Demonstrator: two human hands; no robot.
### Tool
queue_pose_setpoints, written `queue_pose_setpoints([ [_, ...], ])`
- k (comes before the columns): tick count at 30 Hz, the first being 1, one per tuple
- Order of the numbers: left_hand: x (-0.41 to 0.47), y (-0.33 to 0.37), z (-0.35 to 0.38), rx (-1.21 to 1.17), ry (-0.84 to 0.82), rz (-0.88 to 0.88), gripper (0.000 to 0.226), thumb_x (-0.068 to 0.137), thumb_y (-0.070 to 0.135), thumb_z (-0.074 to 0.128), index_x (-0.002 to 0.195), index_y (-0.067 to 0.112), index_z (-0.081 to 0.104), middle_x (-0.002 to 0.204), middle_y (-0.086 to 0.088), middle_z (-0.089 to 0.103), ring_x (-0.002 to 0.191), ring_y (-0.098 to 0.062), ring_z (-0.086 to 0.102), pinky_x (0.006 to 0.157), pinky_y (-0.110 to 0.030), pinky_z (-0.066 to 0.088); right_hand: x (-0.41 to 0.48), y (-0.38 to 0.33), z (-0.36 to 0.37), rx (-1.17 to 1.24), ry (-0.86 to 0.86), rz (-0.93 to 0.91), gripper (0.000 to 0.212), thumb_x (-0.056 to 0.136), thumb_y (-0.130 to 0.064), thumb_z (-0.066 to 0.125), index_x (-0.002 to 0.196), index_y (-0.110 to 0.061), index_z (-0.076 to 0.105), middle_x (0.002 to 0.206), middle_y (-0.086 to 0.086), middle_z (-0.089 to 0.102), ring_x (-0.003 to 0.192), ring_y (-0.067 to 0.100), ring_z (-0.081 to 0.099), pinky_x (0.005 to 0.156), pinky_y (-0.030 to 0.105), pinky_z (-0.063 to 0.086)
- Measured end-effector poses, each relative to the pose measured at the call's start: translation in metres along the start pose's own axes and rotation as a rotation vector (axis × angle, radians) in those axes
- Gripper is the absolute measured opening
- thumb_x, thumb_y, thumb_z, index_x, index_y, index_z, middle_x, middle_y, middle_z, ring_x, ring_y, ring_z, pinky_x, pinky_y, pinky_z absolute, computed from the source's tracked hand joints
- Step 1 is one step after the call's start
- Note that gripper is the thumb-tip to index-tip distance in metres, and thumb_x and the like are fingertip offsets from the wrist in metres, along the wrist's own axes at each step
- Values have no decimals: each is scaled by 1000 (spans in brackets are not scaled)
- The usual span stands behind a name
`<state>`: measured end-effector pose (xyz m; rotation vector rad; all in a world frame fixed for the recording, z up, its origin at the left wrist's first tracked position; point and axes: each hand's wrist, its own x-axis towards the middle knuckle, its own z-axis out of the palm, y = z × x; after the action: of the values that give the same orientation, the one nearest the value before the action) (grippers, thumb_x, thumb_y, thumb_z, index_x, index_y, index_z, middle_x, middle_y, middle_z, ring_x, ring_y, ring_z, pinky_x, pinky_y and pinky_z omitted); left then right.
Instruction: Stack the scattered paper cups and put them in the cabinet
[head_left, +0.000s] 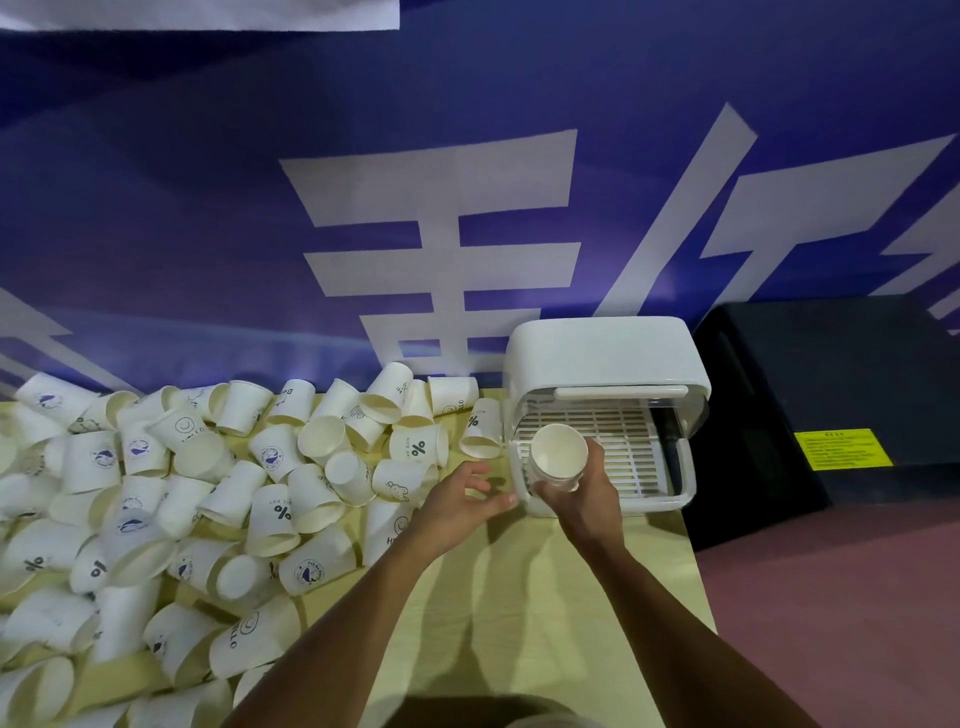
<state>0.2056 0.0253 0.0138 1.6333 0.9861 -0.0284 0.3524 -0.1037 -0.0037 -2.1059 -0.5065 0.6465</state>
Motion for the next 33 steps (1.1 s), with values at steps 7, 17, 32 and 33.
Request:
queue_pose_setpoints([
  [7,13,-4,2,-10,8,-17,57,77,52,78,126,34,55,114,12,63,98,1,61,80,-21,48,23,-8,1,53,44,-11,69,75,-39,84,130,-40,43,110,-12,66,100,17,65,83,38,55],
  [17,40,-6,-1,-27,72,-54,51,79,45,80,121,28,58,113,9,64,98,-2,63,76,-18,48,72,-18,14,-25,25,14,62,73,-44,82,123,-23,50,106,-1,71,97,23,68,83,42,57],
  [32,27,3,18,-69,74,-9,53,79,47,79,123,30,57,112,11,63,98,-4,63,84,-23,50,47,-14,-7,-138,-21,13,55,86,-37,76,131,-13,55,125,10,67,114,30,62,92,38,50],
  [33,21,5,18,-72,79,0,52,79,46,79,123,30,56,111,12,62,97,-2,62,80,-20,48,38,-13,-8,-136,-20,-1,50,87,-36,75,129,-14,58,124,9,67,112,28,63,91,37,51],
])
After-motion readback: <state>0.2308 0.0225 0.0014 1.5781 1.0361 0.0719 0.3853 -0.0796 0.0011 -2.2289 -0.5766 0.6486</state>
